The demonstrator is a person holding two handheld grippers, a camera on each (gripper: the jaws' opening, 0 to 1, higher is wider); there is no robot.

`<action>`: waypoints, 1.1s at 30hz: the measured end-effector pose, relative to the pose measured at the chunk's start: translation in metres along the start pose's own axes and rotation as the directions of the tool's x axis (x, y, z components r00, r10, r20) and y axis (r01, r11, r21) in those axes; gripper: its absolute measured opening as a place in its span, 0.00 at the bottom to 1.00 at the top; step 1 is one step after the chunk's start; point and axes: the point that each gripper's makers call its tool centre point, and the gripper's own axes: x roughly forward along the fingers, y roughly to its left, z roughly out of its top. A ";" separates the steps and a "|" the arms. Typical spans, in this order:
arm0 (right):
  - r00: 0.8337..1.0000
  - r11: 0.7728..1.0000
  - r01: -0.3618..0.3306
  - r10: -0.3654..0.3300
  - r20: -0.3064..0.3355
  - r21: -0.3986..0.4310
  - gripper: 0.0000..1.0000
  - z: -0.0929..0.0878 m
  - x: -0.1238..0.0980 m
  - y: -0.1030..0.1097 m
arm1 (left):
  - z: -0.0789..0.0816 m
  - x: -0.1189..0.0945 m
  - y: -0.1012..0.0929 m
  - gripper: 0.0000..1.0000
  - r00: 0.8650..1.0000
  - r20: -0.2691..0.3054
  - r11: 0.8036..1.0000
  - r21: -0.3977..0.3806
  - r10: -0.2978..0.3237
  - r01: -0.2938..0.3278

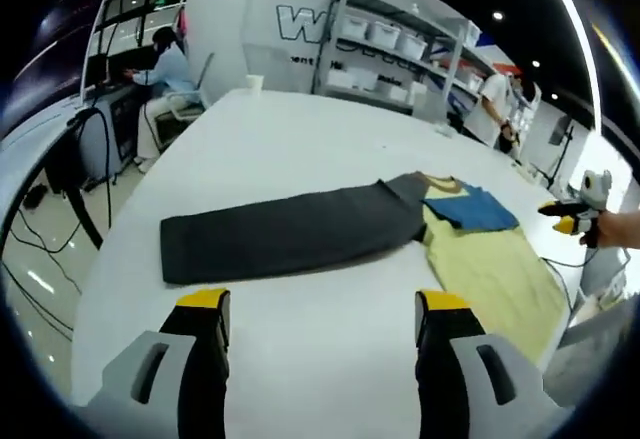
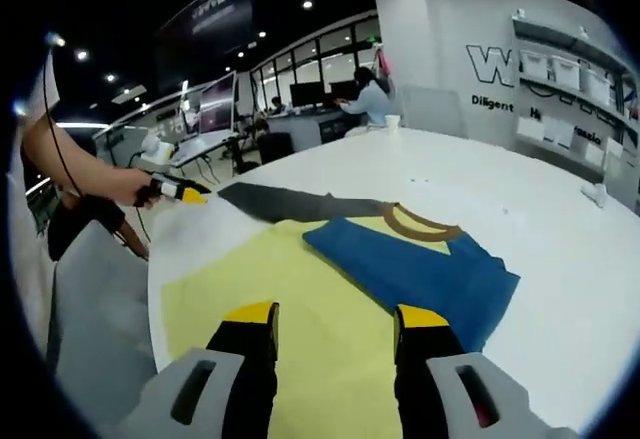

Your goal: Fold the garment on the visible template until the final outline fits inside the template.

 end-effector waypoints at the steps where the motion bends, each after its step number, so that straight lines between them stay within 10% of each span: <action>1: 1.000 1.000 0.000 0.000 0.000 -0.002 0.42 -0.001 -0.002 0.000 | 0.000 0.000 0.004 0.76 1.000 0.000 1.000 -0.008 0.009 -0.009; 14: 1.000 0.999 0.015 -0.015 -0.007 -0.040 0.44 -0.005 -0.021 -0.002 | 0.008 0.003 0.055 0.61 0.992 0.006 0.979 -0.161 0.124 -0.121; 33: 0.999 0.998 0.053 -0.053 0.004 -0.041 0.42 -0.003 -0.040 -0.001 | 0.002 0.004 0.060 0.47 0.983 -0.009 0.937 -0.300 0.183 -0.177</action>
